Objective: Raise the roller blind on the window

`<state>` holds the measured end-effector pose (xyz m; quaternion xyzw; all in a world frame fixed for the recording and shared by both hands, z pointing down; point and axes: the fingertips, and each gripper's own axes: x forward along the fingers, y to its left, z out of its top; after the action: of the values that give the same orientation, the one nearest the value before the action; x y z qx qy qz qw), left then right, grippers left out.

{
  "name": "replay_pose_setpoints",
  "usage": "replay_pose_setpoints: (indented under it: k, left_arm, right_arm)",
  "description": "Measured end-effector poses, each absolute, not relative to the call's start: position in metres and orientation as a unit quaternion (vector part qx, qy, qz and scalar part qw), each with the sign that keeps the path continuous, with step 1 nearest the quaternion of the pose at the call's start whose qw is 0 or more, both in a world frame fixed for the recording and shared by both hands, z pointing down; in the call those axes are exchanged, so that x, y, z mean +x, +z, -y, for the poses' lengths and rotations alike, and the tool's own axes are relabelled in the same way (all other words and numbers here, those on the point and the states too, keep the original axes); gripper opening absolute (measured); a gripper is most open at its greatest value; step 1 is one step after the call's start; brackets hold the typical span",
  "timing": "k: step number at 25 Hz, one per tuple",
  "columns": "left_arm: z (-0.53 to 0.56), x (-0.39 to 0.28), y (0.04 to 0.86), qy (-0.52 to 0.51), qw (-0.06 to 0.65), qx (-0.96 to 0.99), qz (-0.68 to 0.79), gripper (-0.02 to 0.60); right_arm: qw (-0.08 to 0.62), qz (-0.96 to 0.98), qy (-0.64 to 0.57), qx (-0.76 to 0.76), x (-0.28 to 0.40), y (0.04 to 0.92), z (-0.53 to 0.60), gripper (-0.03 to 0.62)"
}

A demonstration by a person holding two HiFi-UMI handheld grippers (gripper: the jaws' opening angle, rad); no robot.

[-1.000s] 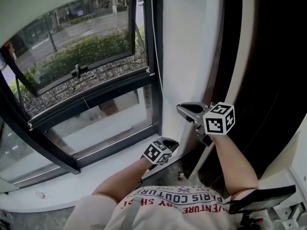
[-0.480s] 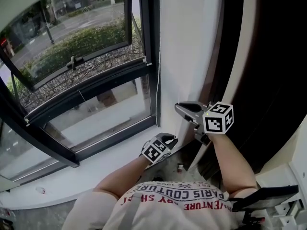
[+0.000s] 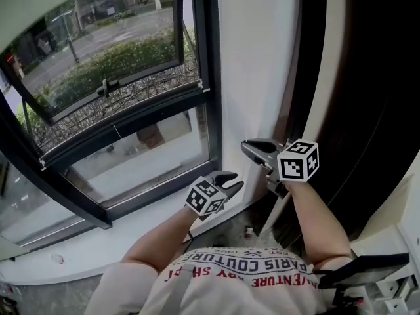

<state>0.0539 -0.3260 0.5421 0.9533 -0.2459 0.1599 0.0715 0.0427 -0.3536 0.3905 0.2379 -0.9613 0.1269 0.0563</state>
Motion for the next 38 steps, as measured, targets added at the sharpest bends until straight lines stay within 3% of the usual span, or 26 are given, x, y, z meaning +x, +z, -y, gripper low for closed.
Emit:
replay_pose_setpoints:
  k: [7, 15, 26, 35, 38]
  left_arm:
    - [0.332, 0.043, 0.430, 0.059, 0.071, 0.969, 0.230, 0.135]
    - [0.330, 0.051, 0.311, 0.038, 0.024, 0.980, 0.192, 0.137]
    - [0.362, 0.034, 0.163, 0.000, -0.040, 0.967, 0.252, 0.137]
    - [0.373, 0.039, 0.140, 0.012, -0.023, 0.970, 0.241, 0.132]
    - [0.373, 0.042, 0.142, 0.013, -0.024, 0.972, 0.235, 0.058]
  right_arm:
    - [0.054, 0.961, 0.129, 0.237, 0.042, 0.390, 0.350, 0.009]
    - [0.053, 0.961, 0.136, 0.235, 0.044, 0.388, 0.345, 0.009]
    - [0.059, 0.965, 0.125, 0.224, 0.033, 0.384, 0.321, 0.009]
    - [0.077, 0.964, 0.121, 0.222, 0.022, 0.382, 0.314, 0.009]
    - [0.076, 0.964, 0.124, 0.223, 0.021, 0.383, 0.315, 0.009]
